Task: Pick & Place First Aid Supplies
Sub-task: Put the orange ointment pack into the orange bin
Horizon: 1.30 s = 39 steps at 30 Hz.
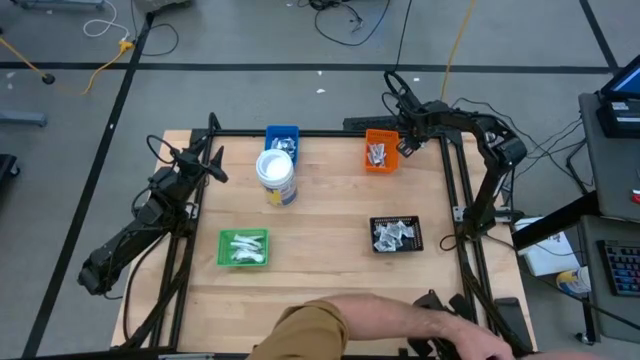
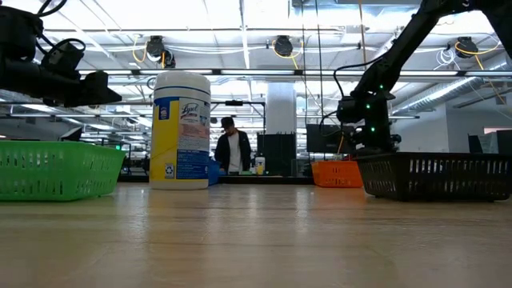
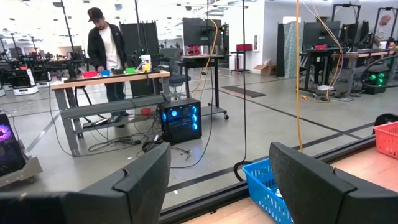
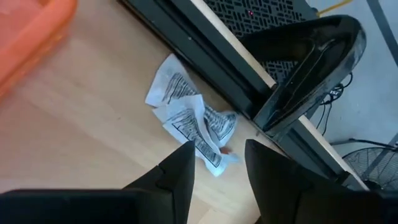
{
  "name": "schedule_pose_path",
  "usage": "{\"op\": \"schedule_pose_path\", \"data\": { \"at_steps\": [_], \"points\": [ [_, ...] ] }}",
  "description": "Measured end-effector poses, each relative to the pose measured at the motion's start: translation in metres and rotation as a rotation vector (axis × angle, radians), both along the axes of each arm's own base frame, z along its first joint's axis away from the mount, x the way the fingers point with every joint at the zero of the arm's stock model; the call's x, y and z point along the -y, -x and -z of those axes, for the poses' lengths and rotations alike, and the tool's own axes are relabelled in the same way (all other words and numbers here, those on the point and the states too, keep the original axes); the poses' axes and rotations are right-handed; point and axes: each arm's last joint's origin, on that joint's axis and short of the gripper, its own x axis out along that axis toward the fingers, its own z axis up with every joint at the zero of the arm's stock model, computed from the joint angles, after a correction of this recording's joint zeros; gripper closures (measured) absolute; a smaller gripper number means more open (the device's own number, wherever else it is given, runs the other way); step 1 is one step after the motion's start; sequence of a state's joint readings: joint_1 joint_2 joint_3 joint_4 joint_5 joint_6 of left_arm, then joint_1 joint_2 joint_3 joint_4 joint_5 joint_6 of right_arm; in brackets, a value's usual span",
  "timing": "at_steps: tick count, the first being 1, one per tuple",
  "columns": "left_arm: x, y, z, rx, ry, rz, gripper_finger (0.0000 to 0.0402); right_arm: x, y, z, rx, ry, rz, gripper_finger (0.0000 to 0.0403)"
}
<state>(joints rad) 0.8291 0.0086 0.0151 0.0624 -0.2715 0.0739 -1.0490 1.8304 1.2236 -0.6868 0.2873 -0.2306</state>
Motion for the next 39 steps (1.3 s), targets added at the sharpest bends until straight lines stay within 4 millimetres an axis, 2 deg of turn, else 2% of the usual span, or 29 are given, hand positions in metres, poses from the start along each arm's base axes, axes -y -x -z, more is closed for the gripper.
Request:
{"op": "schedule_pose_path", "data": {
  "at_steps": [10,14,19,26,31,39],
  "points": [
    [0.0,0.0,0.0,0.0,0.0,0.0,0.0128,-0.002,0.001,0.008,-0.019,-0.005,-0.077,0.0275],
    [0.0,0.0,0.0,0.0,0.0,0.0,0.0128,-0.004,0.002,0.011,-0.027,-0.016,-0.091,0.031],
    [0.0,0.0,0.0,0.0,0.0,0.0,0.0128,-0.005,0.002,0.011,-0.004,-0.027,-0.097,0.0389],
    [0.0,0.0,0.0,0.0,0.0,0.0,0.0128,-0.007,-0.002,0.011,0.032,-0.038,-0.06,0.0401],
    [0.0,0.0,0.0,0.0,-0.001,0.0,0.0128,-0.011,-0.002,-0.002,0.031,-0.057,-0.014,0.0402],
    [0.0,0.0,0.0,0.0,0.0,0.0,0.0128,-0.02,-0.004,-0.037,0.047,-0.067,0.089,0.0402]
  ]
}}
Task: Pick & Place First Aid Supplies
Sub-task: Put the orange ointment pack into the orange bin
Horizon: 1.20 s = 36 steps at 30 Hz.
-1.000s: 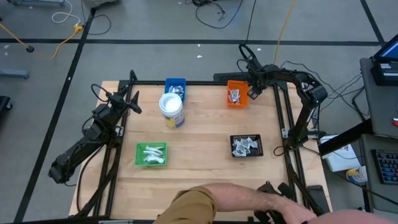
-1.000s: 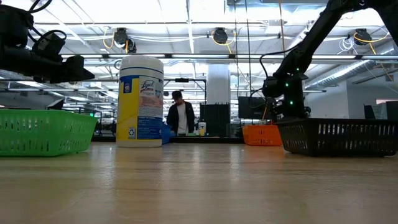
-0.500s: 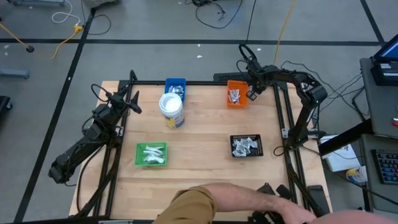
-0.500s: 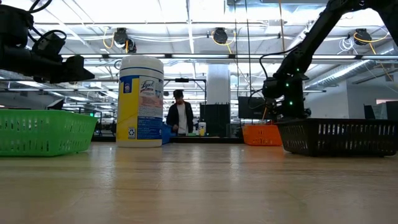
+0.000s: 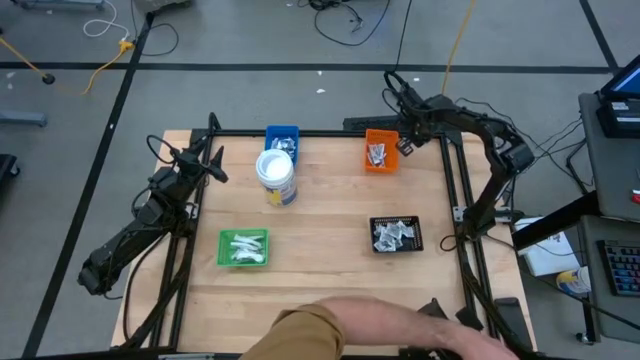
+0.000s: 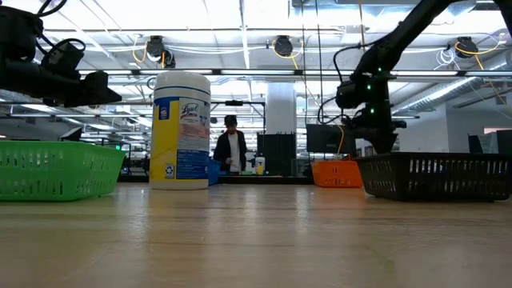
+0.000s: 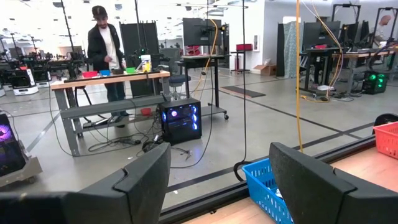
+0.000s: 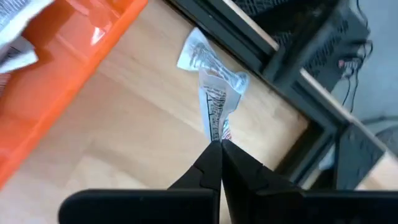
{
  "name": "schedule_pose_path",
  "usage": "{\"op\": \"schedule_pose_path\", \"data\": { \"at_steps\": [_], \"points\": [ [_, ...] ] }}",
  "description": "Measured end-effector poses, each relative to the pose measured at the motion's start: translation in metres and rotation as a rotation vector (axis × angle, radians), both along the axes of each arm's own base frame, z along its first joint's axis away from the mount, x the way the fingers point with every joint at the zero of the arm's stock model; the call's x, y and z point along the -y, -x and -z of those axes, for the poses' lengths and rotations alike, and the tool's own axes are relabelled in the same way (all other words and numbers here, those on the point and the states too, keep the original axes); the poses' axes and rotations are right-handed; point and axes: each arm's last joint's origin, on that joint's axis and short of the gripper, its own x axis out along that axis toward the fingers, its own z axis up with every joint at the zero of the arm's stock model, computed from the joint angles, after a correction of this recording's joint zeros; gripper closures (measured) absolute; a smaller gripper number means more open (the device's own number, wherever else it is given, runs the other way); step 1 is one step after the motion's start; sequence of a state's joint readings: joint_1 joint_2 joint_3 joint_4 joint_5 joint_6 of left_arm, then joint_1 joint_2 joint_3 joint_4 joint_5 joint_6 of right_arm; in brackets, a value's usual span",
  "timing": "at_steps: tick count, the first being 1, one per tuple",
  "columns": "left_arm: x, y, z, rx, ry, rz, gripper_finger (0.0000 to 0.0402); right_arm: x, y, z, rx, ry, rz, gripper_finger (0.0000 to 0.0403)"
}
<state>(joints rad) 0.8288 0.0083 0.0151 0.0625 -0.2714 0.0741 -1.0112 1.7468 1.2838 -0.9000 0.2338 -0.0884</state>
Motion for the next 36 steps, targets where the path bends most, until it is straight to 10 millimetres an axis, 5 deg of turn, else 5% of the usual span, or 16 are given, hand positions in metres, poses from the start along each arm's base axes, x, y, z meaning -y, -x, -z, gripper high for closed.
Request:
{"op": "schedule_pose_path", "data": {
  "at_steps": [10,18,36],
  "points": [
    [0.0,0.0,0.0,0.0,0.0,0.0,0.0128,-0.028,0.001,-0.036,0.026,-0.016,0.326,0.0403],
    [0.0,0.0,0.0,0.0,0.0,-0.001,0.0128,-0.045,-0.002,-0.044,0.036,-0.015,0.521,0.0403],
    [0.0,0.0,0.0,0.0,0.0,-0.001,0.0128,-0.027,-0.079,-0.064,0.186,-0.021,0.547,0.0403]
  ]
}}
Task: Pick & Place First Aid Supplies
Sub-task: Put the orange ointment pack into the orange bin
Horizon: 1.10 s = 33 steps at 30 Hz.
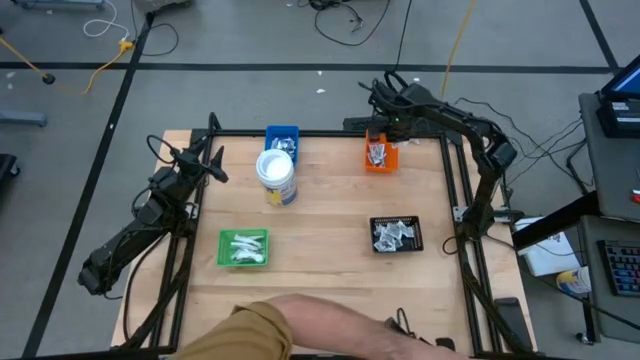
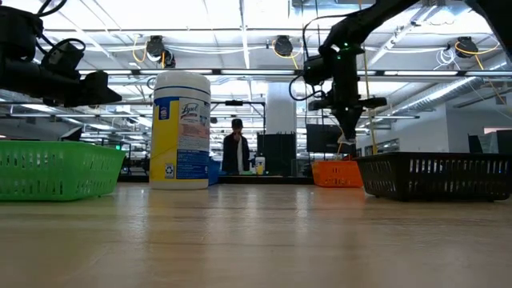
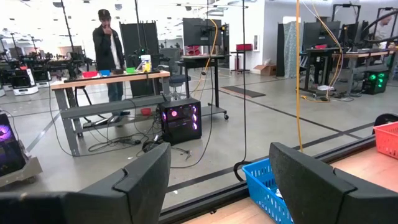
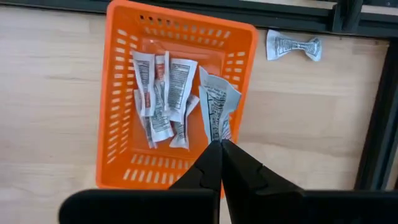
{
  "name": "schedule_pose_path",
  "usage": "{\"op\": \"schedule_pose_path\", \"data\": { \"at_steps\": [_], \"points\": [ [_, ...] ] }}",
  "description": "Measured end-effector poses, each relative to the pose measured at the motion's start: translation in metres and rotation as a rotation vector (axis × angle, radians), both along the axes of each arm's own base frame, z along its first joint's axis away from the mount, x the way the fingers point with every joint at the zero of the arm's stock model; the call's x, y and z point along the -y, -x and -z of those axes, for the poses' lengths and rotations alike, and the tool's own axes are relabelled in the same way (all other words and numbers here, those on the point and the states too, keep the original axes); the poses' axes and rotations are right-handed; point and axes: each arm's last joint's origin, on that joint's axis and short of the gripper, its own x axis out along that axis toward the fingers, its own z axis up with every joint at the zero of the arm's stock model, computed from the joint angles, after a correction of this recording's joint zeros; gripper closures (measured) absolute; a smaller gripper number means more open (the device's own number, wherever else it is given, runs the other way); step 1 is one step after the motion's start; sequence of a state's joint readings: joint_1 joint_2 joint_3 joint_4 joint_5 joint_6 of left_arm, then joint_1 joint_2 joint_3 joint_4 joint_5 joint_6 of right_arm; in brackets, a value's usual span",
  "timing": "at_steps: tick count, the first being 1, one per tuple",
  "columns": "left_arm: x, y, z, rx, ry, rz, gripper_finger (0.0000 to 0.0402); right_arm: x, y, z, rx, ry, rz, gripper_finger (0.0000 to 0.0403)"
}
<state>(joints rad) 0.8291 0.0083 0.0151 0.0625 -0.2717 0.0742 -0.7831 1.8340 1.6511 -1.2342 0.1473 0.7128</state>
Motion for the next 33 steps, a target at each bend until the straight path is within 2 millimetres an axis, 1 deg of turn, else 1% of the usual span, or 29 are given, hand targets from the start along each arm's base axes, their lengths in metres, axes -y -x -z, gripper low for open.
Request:
{"op": "schedule_pose_path", "data": {
  "at_steps": [4,8,12,25,29,33],
  "points": [
    [0.0,0.0,0.0,0.0,0.0,0.0,0.0128,0.001,-0.012,-0.003,0.017,-0.014,0.004,0.0403],
    [0.0,0.0,0.0,0.0,0.0,0.001,0.0128,0.001,-0.022,-0.001,0.007,-0.027,-0.002,0.0403],
    [0.0,0.0,0.0,0.0,0.0,0.0,0.0128,0.001,-0.027,0.0,0.014,-0.02,-0.009,0.0403],
    [0.0,0.0,0.0,0.0,0.0,0.0,0.0128,0.01,-0.055,0.051,-0.034,-0.05,-0.083,0.0403],
    [0.0,0.0,0.0,0.0,0.0,0.0,0.0128,0.011,-0.059,0.061,-0.047,-0.065,-0.125,0.0403],
    [0.0,0.0,0.0,0.0,0.0,0.0,0.0128,0.012,-0.061,0.064,-0.066,-0.042,-0.153,0.0402]
  ]
}}
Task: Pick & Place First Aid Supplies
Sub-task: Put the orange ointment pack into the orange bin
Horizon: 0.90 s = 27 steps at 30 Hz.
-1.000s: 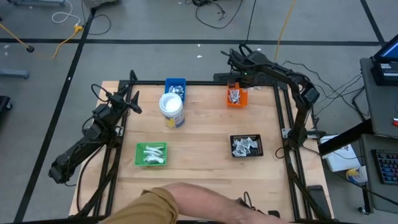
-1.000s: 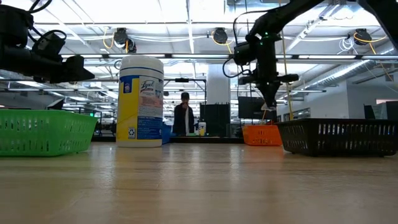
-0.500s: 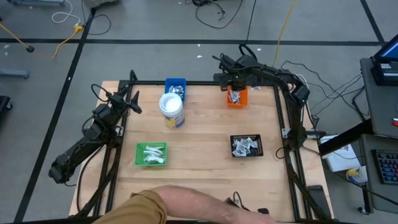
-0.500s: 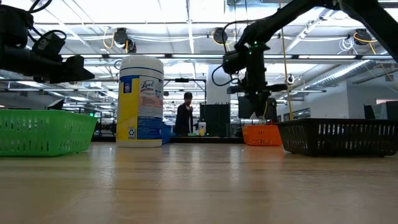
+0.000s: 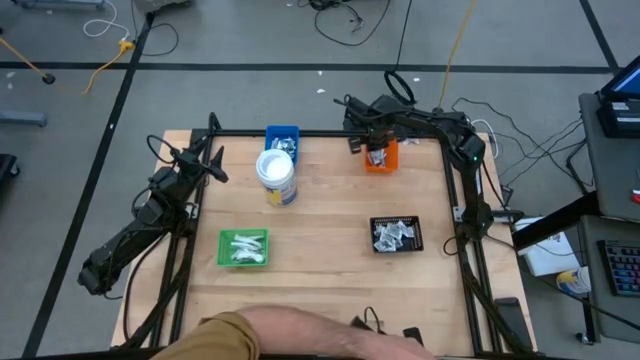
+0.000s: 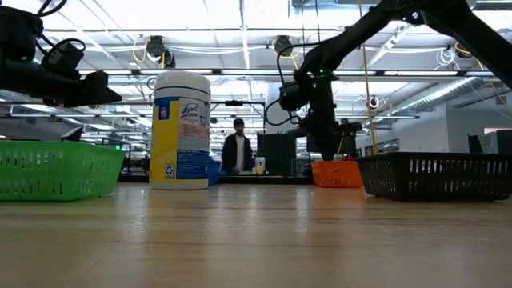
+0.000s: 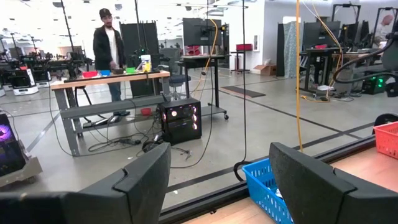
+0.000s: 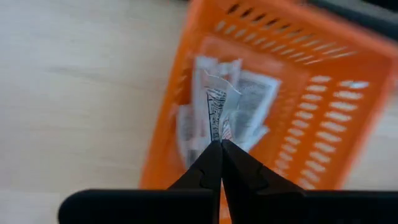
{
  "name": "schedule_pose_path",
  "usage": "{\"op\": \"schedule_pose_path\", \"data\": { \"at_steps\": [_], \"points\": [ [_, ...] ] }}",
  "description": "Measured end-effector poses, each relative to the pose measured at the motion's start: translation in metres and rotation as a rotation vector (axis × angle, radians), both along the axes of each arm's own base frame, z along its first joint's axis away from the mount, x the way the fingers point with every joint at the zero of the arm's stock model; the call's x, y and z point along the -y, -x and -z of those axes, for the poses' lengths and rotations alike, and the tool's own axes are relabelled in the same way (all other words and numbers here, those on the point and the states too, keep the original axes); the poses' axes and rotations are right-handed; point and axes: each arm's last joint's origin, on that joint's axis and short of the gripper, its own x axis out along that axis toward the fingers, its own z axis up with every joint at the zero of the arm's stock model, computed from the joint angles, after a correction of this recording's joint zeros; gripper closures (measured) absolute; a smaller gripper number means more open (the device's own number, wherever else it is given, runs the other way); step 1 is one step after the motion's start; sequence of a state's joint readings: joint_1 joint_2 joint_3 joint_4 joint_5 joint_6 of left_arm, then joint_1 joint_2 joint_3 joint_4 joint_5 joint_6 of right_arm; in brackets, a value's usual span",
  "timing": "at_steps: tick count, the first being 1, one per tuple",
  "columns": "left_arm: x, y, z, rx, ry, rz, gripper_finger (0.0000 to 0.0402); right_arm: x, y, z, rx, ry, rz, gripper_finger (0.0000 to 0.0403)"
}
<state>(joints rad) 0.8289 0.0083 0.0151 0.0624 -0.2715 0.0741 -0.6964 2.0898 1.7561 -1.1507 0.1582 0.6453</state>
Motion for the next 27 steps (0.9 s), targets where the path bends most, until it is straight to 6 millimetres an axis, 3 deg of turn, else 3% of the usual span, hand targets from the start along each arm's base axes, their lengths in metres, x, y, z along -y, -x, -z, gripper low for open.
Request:
{"op": "schedule_pose_path", "data": {
  "at_steps": [4,10,15,20,27],
  "points": [
    [0.0,0.0,0.0,0.0,0.0,0.0,0.0128,-0.001,0.0,-0.001,-0.037,0.036,-0.014,0.0382],
    [0.0,0.0,0.0,0.0,0.0,0.0,0.0128,-0.002,0.003,-0.009,-0.04,0.038,-0.099,0.0309],
    [0.0,0.0,0.0,0.0,0.0,0.0,0.0128,0.002,0.013,-0.024,-0.051,0.044,-0.29,0.0256],
    [0.0,0.0,0.0,0.0,0.0,0.0,0.0128,0.003,0.033,-0.033,-0.103,0.043,-0.461,0.0248],
    [0.0,0.0,0.0,0.0,0.0,0.0,0.0128,-0.01,0.07,-0.033,-0.285,0.101,-0.695,0.0259]
  ]
}}
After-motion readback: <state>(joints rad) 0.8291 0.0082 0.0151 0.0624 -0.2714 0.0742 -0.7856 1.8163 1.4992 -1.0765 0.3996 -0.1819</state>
